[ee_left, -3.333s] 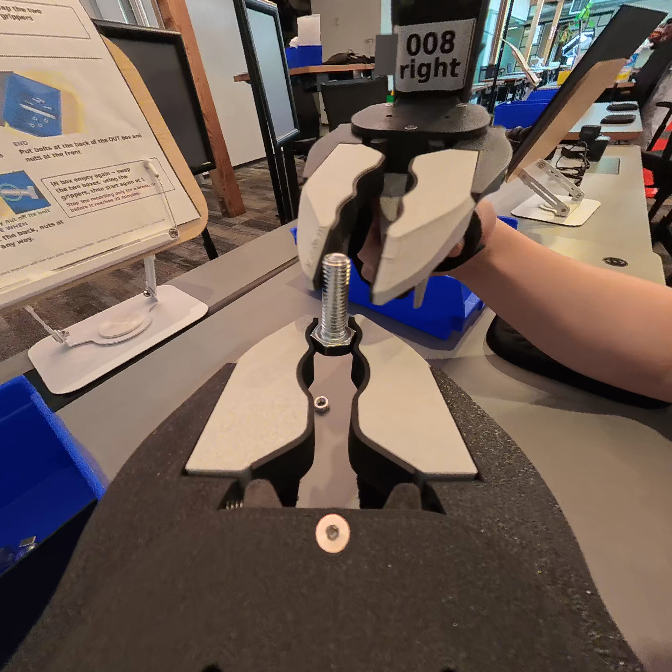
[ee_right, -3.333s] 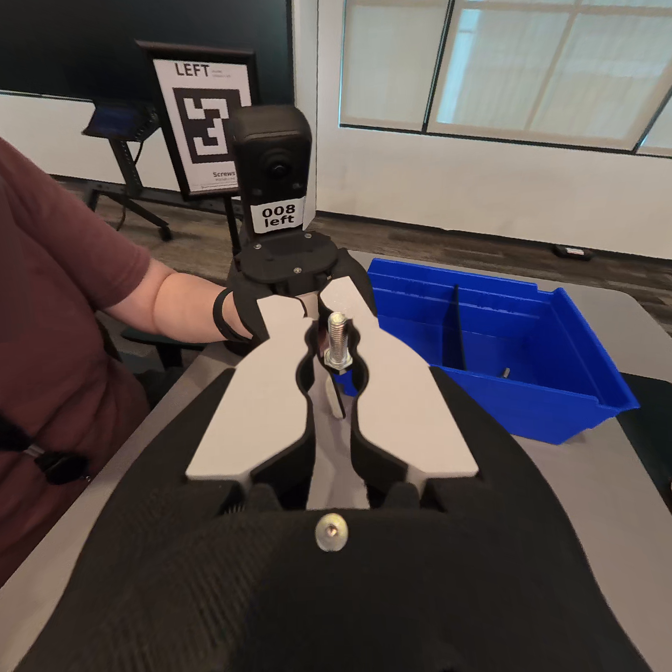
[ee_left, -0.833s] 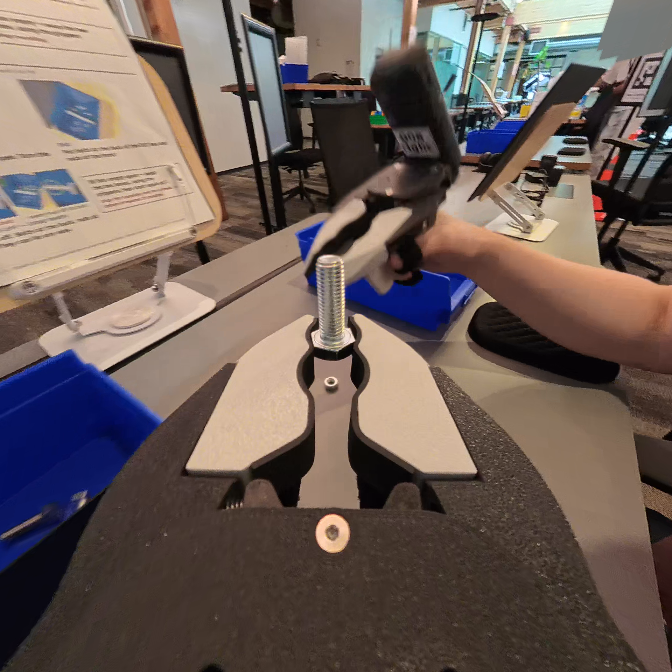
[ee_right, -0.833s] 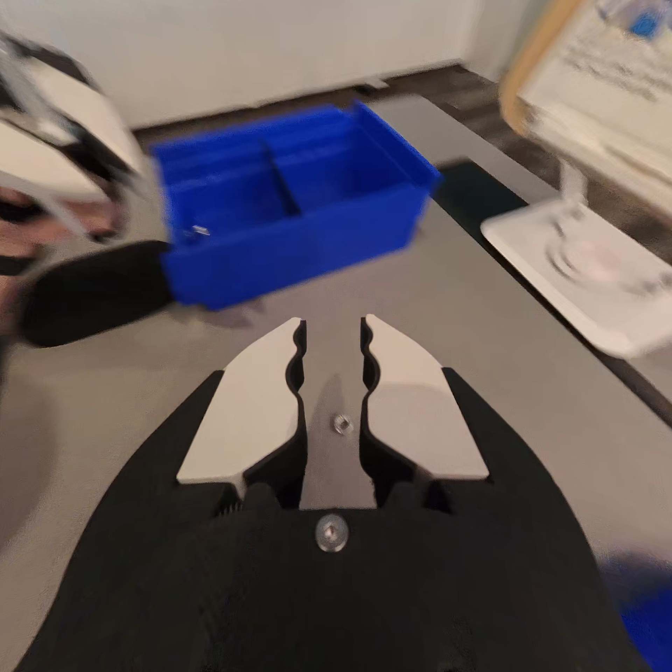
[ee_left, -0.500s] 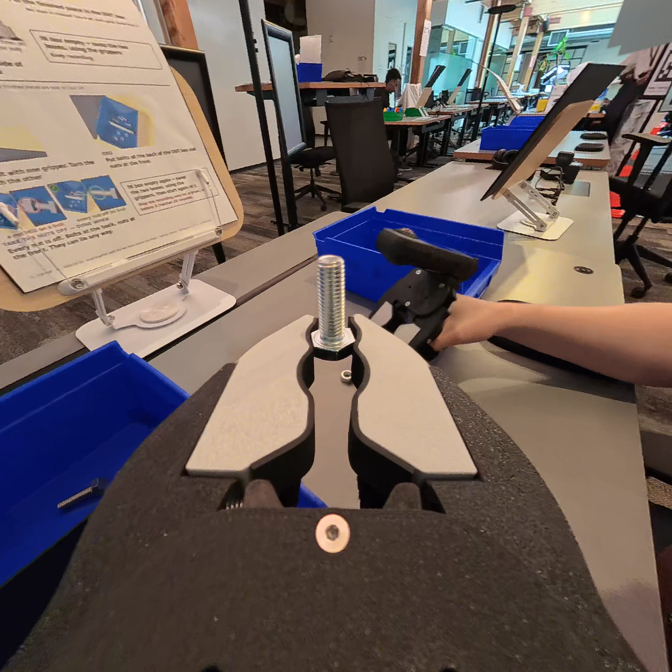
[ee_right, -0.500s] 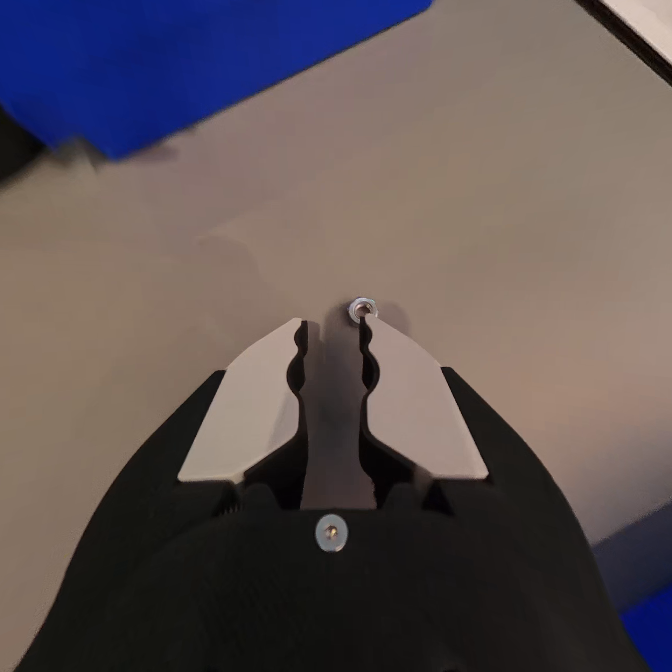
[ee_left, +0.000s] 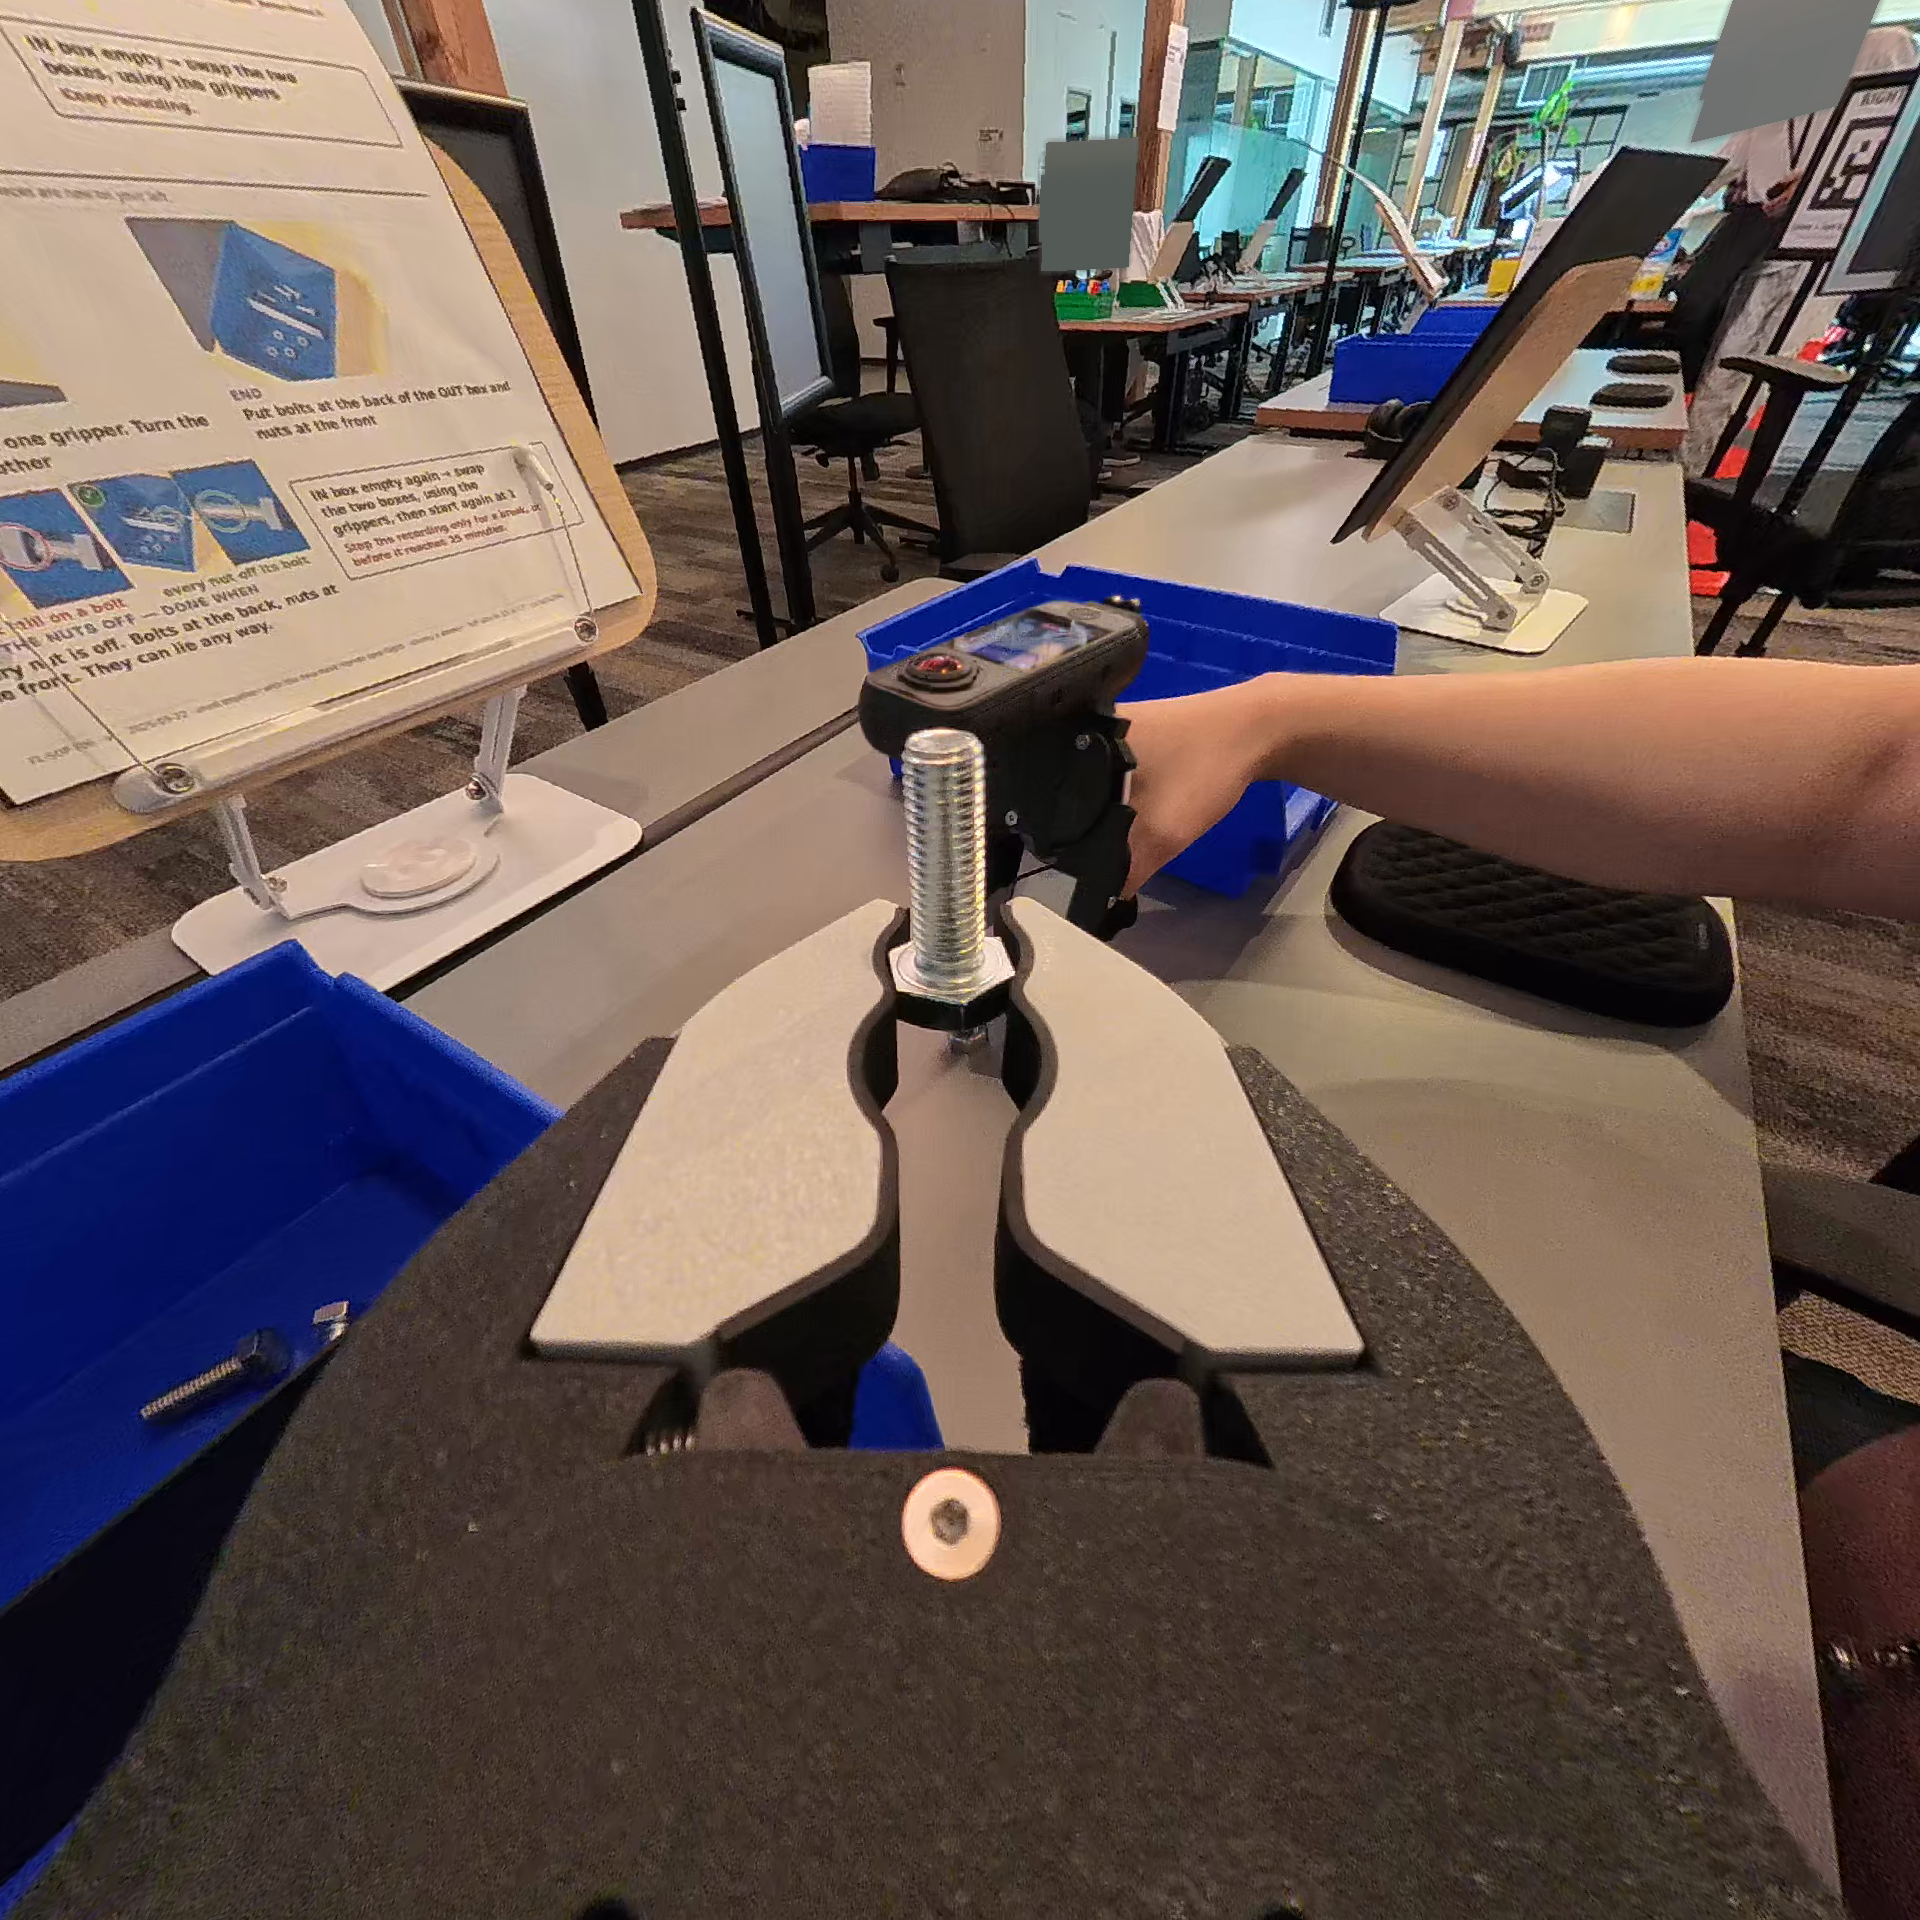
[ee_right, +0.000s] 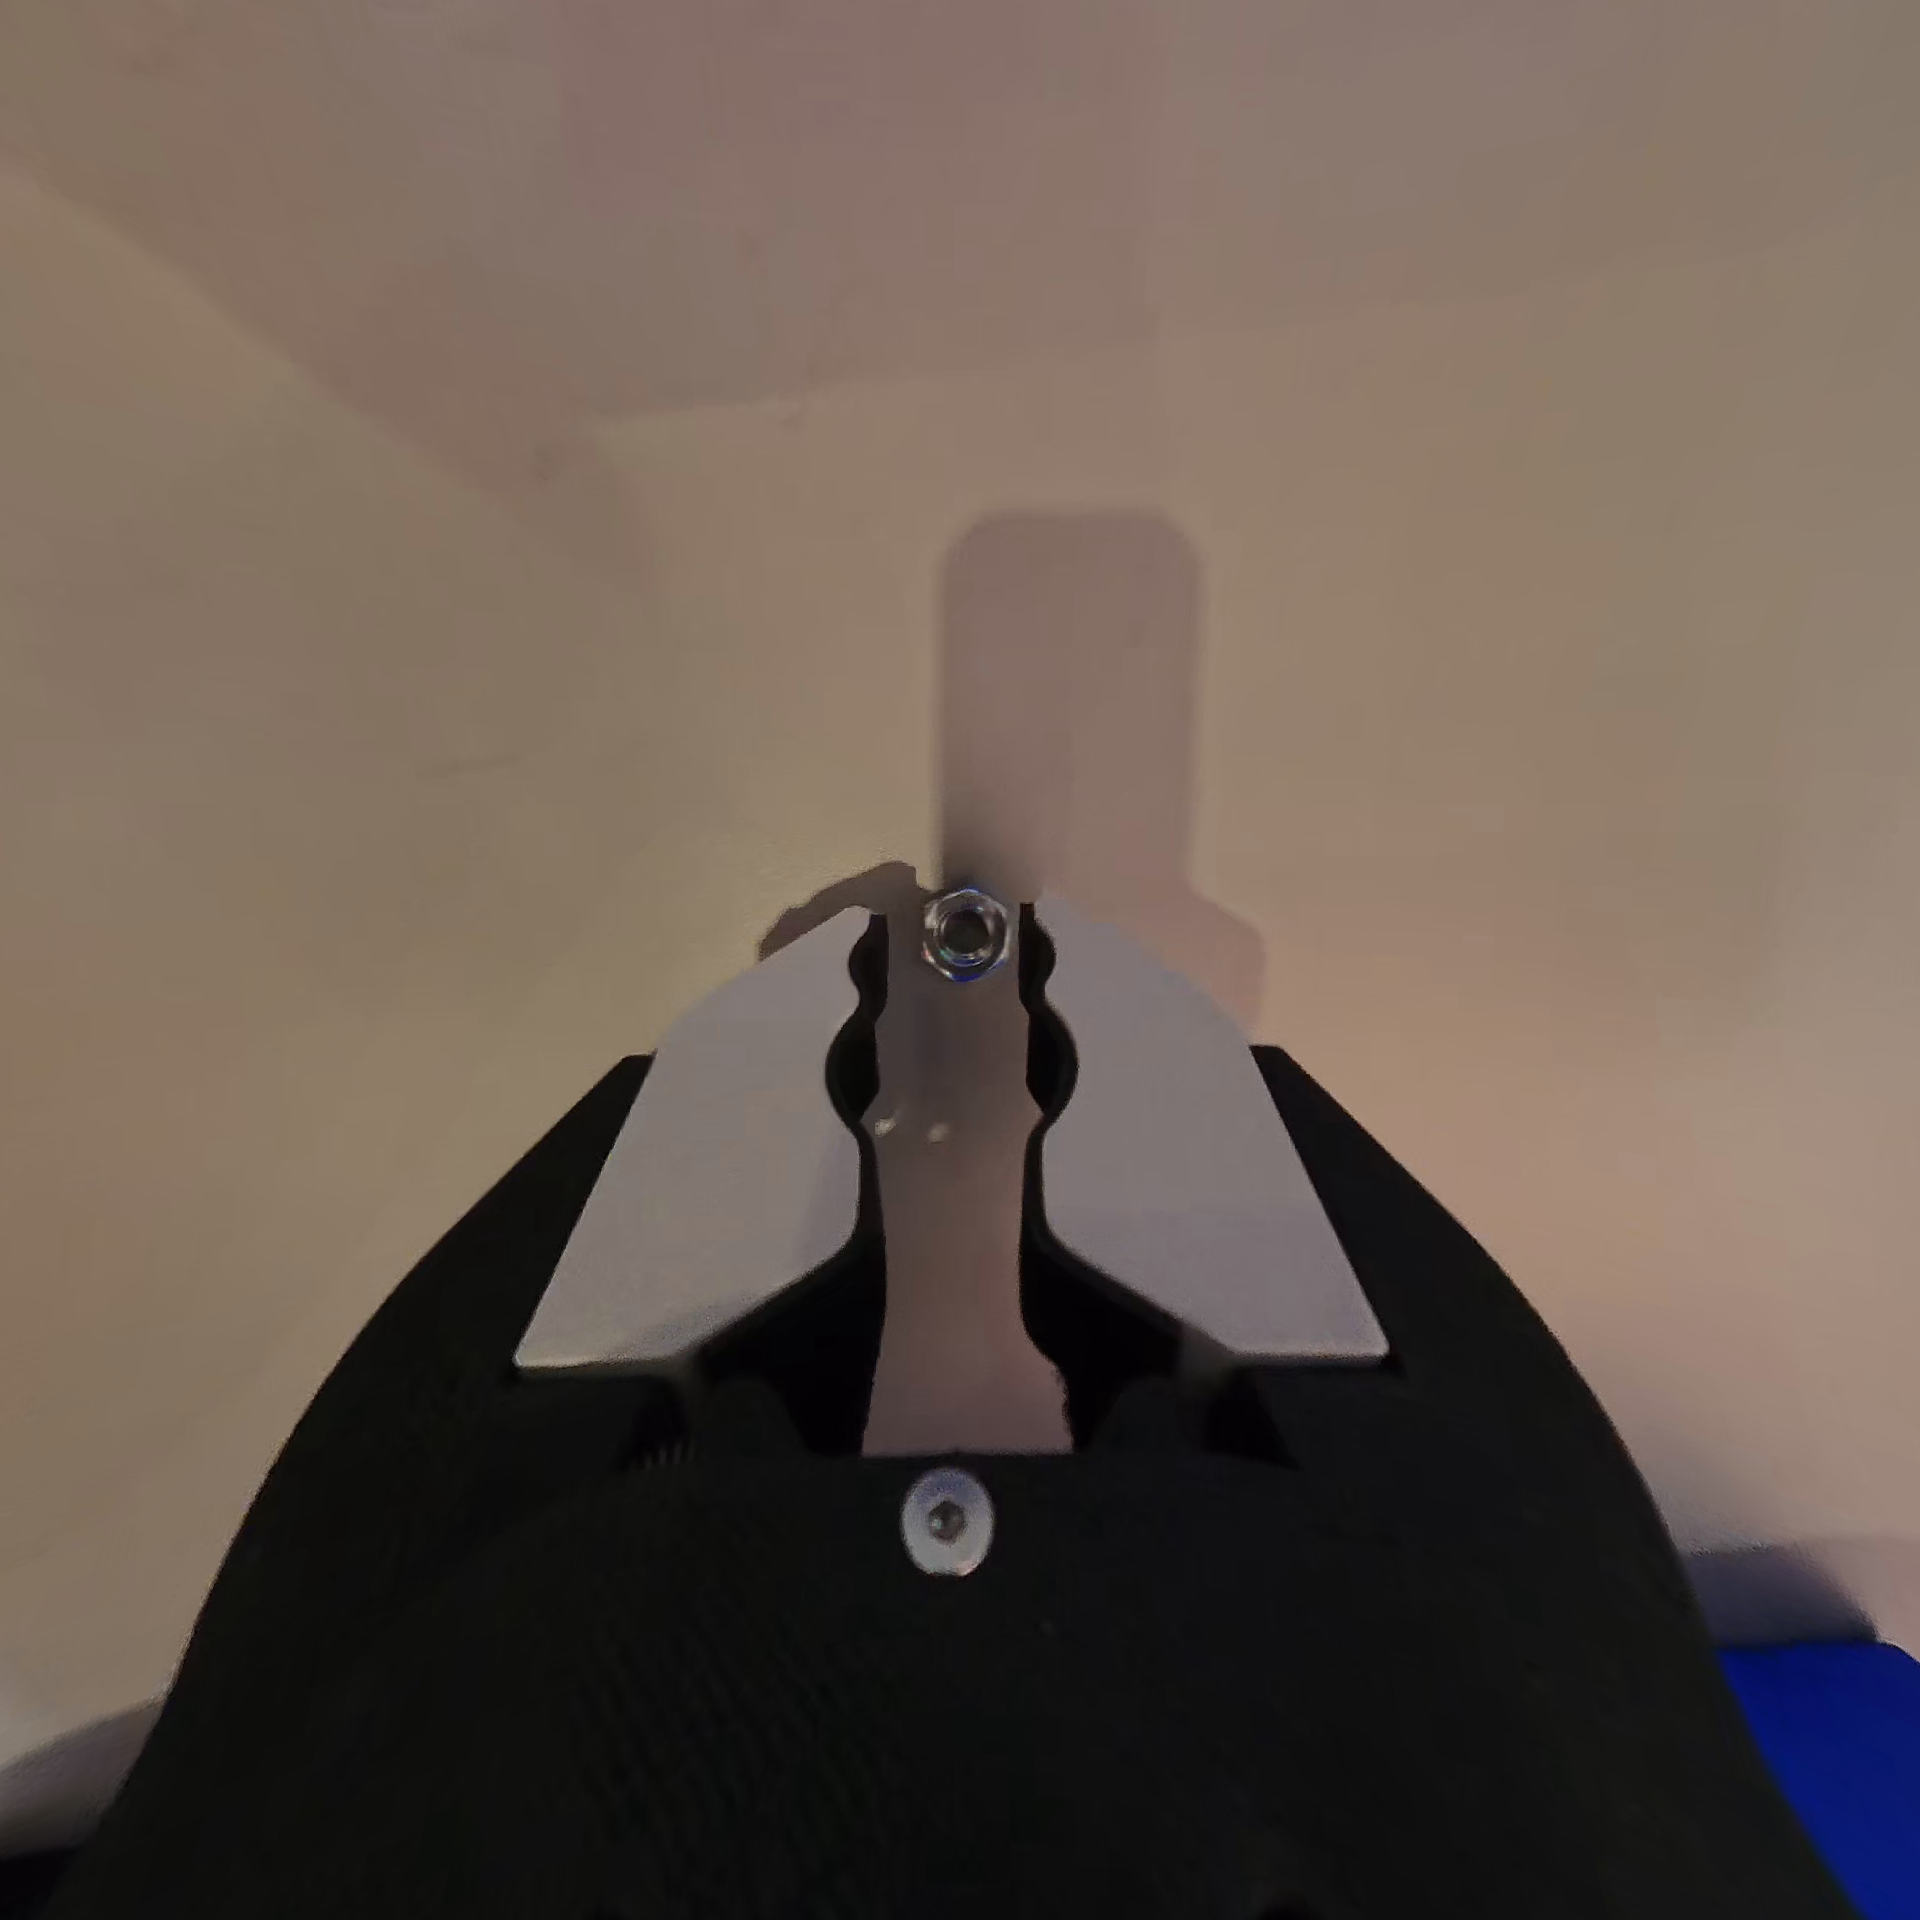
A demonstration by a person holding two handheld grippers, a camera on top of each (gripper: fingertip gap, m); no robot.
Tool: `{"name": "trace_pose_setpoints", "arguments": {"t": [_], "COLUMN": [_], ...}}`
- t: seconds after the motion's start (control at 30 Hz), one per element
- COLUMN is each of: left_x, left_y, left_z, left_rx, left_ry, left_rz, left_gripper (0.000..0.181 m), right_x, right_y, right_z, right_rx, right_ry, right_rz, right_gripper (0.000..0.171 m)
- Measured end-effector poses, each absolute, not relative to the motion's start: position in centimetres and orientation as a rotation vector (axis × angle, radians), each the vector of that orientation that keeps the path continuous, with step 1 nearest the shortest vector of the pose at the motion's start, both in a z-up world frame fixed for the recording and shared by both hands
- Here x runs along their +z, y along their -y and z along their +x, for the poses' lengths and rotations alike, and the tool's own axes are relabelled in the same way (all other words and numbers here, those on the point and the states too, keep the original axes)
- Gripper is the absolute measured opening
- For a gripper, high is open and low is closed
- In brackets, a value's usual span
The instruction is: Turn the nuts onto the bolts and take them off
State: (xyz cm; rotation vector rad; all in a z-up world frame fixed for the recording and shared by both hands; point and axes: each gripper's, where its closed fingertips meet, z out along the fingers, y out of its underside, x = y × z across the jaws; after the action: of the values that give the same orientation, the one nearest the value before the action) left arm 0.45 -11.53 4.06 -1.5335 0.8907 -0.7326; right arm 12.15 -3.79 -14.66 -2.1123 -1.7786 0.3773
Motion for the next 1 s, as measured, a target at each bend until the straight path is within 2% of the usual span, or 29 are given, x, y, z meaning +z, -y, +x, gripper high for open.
{"name": "trace_pose_setpoints", "arguments": {"t": [0.23, 0.33, 0.4, 0.57, 0.63, 0.8, 1.0], "left_x": [3.2, 2.4, 2.0, 1.9, 1.5, -0.2, -2.2], "left_y": [11.2, 10.4, 9.7, 8.4, 8.4, 8.4, 6.9], "left_z": [0.5, 1.0, 1.7, 5.9, 8.3, 12.6, 13.6], "left_rx": [-0.730, -0.723, -0.726, -0.765, -0.782, -0.769, -0.662], "left_ry": [-0.927, -0.973, -1.024, -1.253, -1.372, -1.587, -1.653], "left_rz": [-1.566, -1.597, -1.613, -1.625, -1.619, -1.593, -1.623], "left_gripper": [0.015, 0.015, 0.015, 0.015, 0.015, 0.015, 0.015], "right_x": [-15.7, -14.0, -9.3, 7.2, 9.9, 7.4, 4.8], "right_y": [3.6, 2.9, 3.1, 6.8, 8.4, 8.6, 7.3], "right_z": [12.5, 12.6, 11.9, 10.6, 11.2, 13.1, 13.2], "right_rx": [0.392, 0.399, 0.500, 0.802, 0.898, 0.838, 0.778], "right_ry": [1.783, 1.714, 1.610, 1.398, 1.371, 1.475, 1.562], "right_rz": [-2.163, -2.142, -2.057, -1.592, -1.489, -1.509, -1.552], "right_gripper": [0.018, 0.018, 0.018, 0.018, 0.018, 0.018, 0.018]}}
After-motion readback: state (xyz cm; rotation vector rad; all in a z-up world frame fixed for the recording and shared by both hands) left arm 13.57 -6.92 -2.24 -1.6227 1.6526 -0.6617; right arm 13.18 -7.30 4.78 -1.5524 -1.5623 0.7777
